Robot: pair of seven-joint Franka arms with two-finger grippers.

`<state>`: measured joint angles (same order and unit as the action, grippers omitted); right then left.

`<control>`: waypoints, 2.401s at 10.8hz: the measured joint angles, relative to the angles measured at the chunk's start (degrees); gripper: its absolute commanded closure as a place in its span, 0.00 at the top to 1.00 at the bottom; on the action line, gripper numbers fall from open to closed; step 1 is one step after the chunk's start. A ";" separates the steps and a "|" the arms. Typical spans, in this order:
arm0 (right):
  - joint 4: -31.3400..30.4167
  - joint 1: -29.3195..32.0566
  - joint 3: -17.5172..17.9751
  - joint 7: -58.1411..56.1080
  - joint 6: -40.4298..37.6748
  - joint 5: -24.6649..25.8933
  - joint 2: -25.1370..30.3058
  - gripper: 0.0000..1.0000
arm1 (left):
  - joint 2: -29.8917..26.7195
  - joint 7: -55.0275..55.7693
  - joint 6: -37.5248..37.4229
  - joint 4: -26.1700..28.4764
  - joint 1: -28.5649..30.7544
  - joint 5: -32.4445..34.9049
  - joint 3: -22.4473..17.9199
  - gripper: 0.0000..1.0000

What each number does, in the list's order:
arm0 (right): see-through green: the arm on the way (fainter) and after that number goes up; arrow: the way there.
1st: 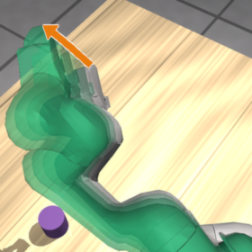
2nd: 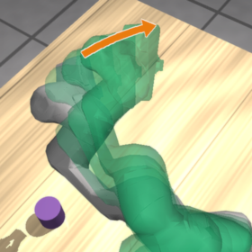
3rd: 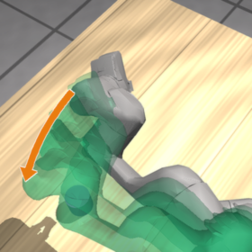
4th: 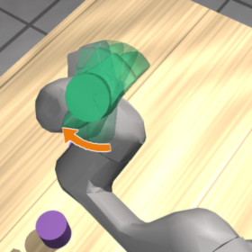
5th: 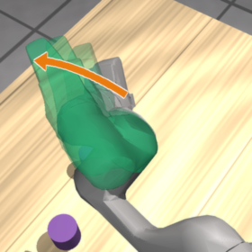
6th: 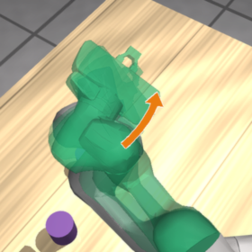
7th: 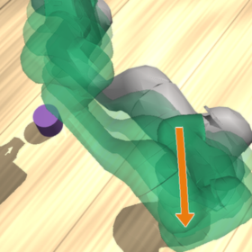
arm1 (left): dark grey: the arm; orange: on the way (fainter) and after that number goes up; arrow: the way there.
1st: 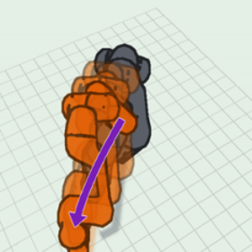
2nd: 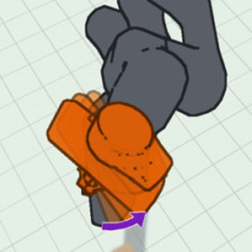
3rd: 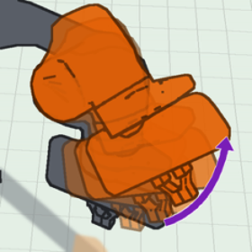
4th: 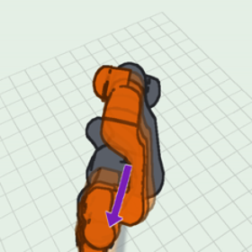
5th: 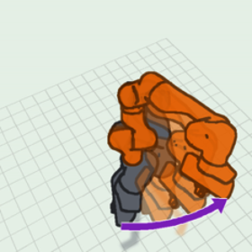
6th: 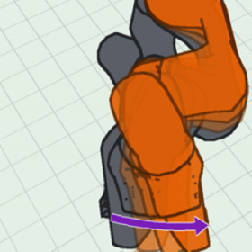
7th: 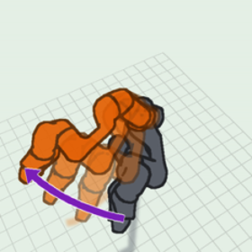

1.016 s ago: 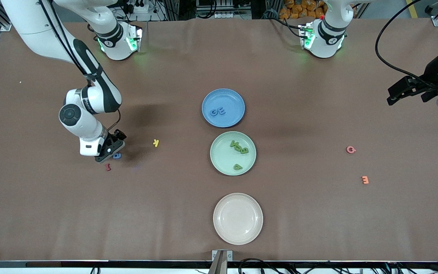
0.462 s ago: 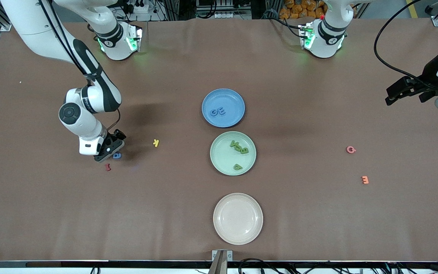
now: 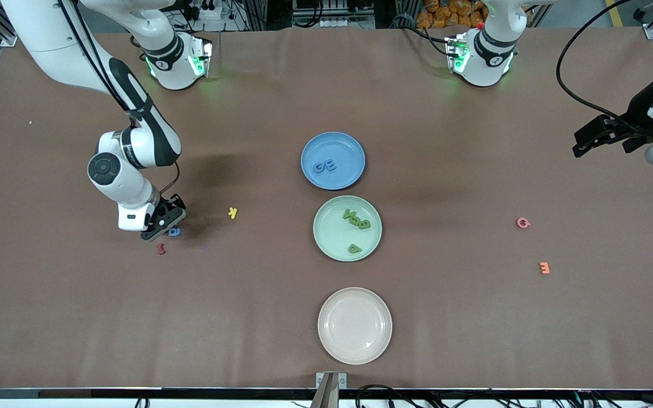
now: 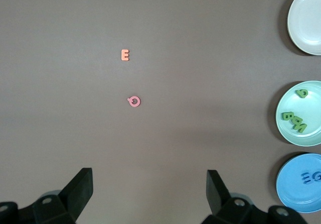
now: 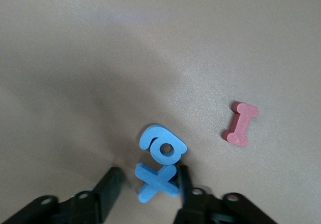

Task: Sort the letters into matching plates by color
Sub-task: 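Grasp the blue x with the right gripper, then carry the blue x over the blue plate with the right gripper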

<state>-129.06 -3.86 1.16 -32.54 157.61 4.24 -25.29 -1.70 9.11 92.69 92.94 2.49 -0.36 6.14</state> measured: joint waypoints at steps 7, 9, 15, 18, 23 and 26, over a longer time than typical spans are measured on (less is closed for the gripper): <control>-0.43 0.14 -0.04 0.00 0.41 0.06 0.61 0.15 | 0.00 0.00 0.00 0.12 0.01 0.00 0.00 1.00; -0.43 0.14 -0.04 0.09 -0.16 0.06 0.74 0.15 | 0.00 0.00 0.00 0.12 0.01 0.00 0.00 1.00; -0.15 0.22 5.54 15.68 -9.19 0.02 4.23 0.15 | 0.00 -0.01 0.00 0.15 0.02 0.00 0.00 1.00; 0.92 0.22 12.48 33.93 -13.92 -0.65 5.17 0.15 | 0.02 -0.01 0.00 0.17 0.05 0.00 -0.01 1.00; 3.41 -1.37 25.94 56.18 -15.41 -2.48 5.65 0.15 | 0.14 -0.01 0.00 0.18 0.07 -0.01 -0.02 1.00; 5.04 -9.59 26.86 64.11 -15.42 -4.21 5.57 0.16 | 0.19 -0.01 0.00 0.19 0.11 -0.01 -0.04 1.00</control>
<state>-124.01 -13.46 28.01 31.58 142.20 0.03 -19.72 -1.51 9.10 92.69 93.13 2.59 -0.37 6.11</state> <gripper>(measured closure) 0.648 0.000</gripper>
